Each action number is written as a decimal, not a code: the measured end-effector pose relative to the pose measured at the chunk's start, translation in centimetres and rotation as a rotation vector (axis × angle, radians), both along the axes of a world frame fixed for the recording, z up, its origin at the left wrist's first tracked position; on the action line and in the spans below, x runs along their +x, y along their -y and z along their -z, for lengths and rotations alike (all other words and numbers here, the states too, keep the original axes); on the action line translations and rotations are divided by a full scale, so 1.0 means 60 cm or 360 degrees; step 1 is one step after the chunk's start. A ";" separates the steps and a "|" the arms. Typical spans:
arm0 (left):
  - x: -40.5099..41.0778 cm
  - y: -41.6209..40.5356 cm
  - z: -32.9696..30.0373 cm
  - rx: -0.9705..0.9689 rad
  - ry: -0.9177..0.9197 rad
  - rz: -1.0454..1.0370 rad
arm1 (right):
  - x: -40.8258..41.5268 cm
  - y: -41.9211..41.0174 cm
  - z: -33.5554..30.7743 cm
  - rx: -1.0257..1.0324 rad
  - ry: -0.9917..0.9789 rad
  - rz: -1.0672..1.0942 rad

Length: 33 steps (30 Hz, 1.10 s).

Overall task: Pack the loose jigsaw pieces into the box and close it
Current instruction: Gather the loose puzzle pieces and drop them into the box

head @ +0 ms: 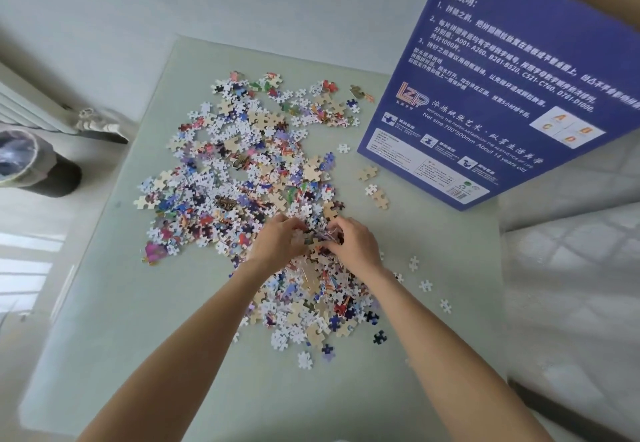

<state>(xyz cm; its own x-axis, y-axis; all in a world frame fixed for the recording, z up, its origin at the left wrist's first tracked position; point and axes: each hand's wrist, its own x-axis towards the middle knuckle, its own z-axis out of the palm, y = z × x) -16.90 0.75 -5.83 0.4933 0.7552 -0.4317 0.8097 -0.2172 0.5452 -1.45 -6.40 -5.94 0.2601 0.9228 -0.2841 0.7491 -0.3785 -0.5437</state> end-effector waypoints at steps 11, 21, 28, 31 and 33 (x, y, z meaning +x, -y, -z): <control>-0.001 0.003 -0.007 -0.0030 -0.0065 0.0055 | -0.020 -0.015 0.006 -0.0128 0.0092 -0.0199; -0.029 0.016 -0.011 -0.0015 0.0111 -0.0155 | -0.003 0.007 -0.003 0.0023 0.0062 -0.0027; -0.069 0.009 -0.029 0.0123 0.0177 -0.0267 | 0.013 0.032 -0.033 0.0249 0.0013 0.0017; -0.076 0.014 -0.037 0.0176 0.0180 -0.0330 | 0.017 0.039 -0.031 0.0199 -0.0027 0.0050; -0.078 0.017 -0.043 0.0190 0.0184 -0.0352 | 0.019 0.043 -0.030 0.0183 -0.0055 0.0109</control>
<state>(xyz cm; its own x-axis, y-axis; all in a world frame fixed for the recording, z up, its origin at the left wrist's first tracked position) -21.58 -0.29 -3.24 0.3513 0.8922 -0.2838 0.7786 -0.1100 0.6178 -0.32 -9.00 -4.13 0.3155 0.9303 -0.1871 0.7038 -0.3616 -0.6114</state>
